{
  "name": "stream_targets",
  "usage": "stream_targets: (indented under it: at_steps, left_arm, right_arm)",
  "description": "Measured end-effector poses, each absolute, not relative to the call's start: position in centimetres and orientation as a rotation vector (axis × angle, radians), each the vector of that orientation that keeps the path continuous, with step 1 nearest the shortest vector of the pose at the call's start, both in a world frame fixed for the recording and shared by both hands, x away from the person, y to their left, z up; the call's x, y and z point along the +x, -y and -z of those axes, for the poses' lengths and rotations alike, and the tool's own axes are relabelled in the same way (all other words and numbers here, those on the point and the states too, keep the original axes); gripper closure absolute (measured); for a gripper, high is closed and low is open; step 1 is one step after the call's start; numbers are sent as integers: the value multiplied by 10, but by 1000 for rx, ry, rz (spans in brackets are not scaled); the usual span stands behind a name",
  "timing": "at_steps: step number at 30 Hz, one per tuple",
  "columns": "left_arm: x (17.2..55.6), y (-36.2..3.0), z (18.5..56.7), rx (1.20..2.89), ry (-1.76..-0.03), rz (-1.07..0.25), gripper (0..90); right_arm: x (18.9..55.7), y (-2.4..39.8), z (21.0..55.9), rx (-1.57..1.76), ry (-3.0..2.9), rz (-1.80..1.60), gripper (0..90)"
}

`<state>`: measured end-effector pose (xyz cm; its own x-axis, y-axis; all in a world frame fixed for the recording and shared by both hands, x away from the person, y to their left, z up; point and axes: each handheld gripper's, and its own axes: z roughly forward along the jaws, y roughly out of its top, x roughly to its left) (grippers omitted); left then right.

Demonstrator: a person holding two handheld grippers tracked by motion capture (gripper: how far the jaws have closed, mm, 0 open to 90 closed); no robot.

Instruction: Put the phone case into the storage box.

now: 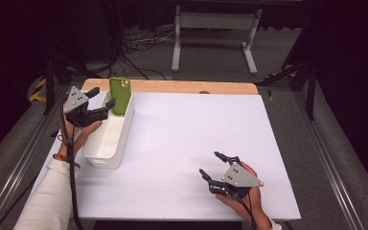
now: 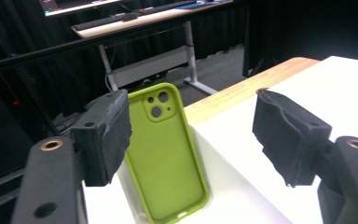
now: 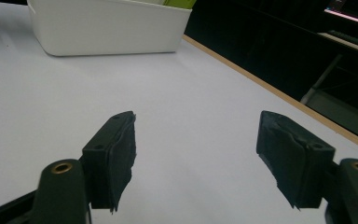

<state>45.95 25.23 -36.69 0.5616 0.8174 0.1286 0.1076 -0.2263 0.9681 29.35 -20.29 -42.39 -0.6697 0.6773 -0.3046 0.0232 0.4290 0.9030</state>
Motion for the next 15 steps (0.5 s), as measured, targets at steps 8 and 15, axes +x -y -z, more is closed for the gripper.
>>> stream_targets:
  at_steps: [8,15]
  left_arm:
    - [451,-250,361,1683,-754,-776,190]
    - [444,-249,361,1684,-744,-774,141]
  right_arm:
    - [293,201,424,591,-2025,-1260,292]
    - [292,202,423,598,-2021,-1263,292]
